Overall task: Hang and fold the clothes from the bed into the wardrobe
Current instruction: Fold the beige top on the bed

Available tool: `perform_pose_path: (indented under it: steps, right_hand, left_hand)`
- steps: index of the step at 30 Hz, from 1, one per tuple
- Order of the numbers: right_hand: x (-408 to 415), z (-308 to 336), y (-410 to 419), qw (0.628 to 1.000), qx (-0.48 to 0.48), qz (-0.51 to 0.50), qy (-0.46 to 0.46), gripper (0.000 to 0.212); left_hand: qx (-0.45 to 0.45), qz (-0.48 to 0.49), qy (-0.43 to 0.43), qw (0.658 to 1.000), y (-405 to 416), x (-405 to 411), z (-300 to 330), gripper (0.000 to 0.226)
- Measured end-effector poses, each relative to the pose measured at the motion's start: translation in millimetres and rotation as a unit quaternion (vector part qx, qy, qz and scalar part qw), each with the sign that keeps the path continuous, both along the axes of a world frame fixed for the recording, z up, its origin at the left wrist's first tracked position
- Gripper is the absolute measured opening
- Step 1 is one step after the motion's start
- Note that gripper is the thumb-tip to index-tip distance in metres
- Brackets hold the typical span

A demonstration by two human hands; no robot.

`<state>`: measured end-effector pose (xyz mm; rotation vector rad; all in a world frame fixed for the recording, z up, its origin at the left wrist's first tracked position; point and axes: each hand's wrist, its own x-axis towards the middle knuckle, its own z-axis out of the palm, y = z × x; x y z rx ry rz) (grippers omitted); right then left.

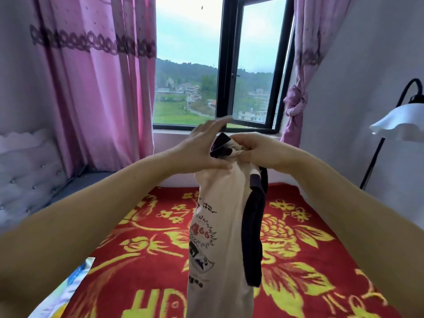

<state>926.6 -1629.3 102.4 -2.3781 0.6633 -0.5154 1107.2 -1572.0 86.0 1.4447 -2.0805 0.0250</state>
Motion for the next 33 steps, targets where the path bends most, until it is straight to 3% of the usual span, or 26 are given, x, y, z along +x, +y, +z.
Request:
perform_pose_path:
  steps: [3,6,9,11,13,16,19,21,26,29,33]
  right_hand:
    - [-7,10,5,1.0,0.014,0.022,-0.017,0.031]
    - [-17,17,2,0.996,0.07,0.021,-0.047,0.029]
    - [-25,9,-7,0.999,0.04,-0.005,-0.008,0.023]
    - [-29,-7,-20,0.998,-0.005,-0.03,0.064,0.014]
    - [-29,-26,-39,0.988,-0.03,-0.058,0.14,0.026]
    - [-16,-48,-70,0.974,-0.083,-0.088,0.192,0.023]
    - [9,-61,-107,0.966,-0.126,-0.12,0.19,0.011]
    - [27,-61,-127,0.957,-0.166,-0.158,0.178,0.017]
    - [60,-27,-165,0.929,-0.286,-0.231,0.045,0.022]
    - [59,-24,-169,0.926,-0.312,-0.214,-0.015,0.028]
    - [41,-47,-146,0.959,-0.254,-0.123,-0.032,0.028]
  left_hand:
    - [0.136,-0.051,0.116,0.983,0,9,3,0.029]
    - [0.144,-0.072,0.163,0.973,-1,20,4,0.018]
    - [0.144,-0.055,0.156,0.976,-6,23,5,0.013]
    - [0.162,-0.021,0.123,0.979,-15,26,-1,0.026]
    - [0.185,-0.004,0.047,0.982,-26,28,-17,0.03]
    - [0.214,0.018,-0.065,0.975,-49,33,-41,0.035]
    - [0.17,0.059,-0.126,0.975,-80,49,-43,0.027]
    - [0.119,0.1,-0.139,0.978,-100,59,-39,0.017]
    - [-0.086,0.157,-0.125,0.976,-129,75,-13,0.017]
    - [-0.12,0.13,-0.116,0.977,-120,79,-10,0.019]
    - [-0.117,0.077,-0.091,0.986,-95,79,-47,0.016]
